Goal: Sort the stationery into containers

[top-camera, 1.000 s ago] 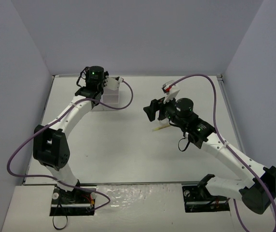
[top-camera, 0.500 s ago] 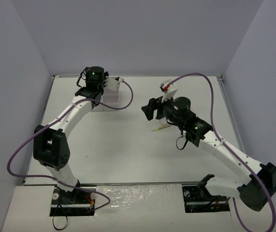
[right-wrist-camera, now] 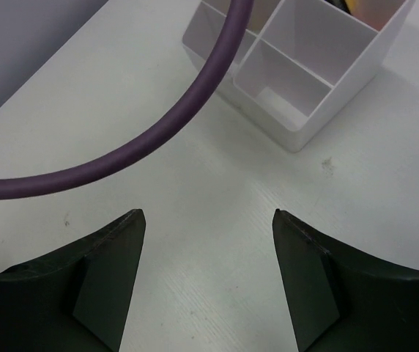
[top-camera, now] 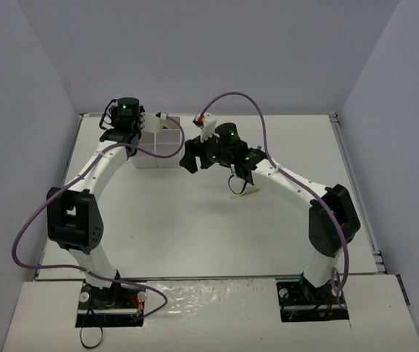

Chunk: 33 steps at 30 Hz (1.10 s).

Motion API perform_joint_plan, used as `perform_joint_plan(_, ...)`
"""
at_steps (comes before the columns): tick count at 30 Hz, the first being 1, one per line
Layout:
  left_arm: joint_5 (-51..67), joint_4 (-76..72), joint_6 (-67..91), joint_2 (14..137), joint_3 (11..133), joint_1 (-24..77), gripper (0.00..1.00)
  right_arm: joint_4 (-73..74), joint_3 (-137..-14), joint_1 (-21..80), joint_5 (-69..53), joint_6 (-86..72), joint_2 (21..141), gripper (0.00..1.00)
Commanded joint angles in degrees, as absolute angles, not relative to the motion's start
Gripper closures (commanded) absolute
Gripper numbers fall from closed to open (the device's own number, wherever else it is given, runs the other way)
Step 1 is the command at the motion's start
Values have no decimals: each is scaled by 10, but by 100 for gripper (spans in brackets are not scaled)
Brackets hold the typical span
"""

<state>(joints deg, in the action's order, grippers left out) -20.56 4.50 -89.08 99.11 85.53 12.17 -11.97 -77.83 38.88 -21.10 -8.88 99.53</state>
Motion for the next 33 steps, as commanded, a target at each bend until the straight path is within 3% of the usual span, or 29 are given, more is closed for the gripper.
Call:
perform_joint_plan(1,-199,36,-871,965,905,101,100,-132,-846,408,-268,-73,1025,33)
perform_joint_plan(13,-191,49,-881,917,841,87,100,-177,-869,426,-250,-134,1113,34)
perform_joint_plan(33,-170,37,-871,899,809,72,100,-188,-903,445,-225,-185,1147,35)
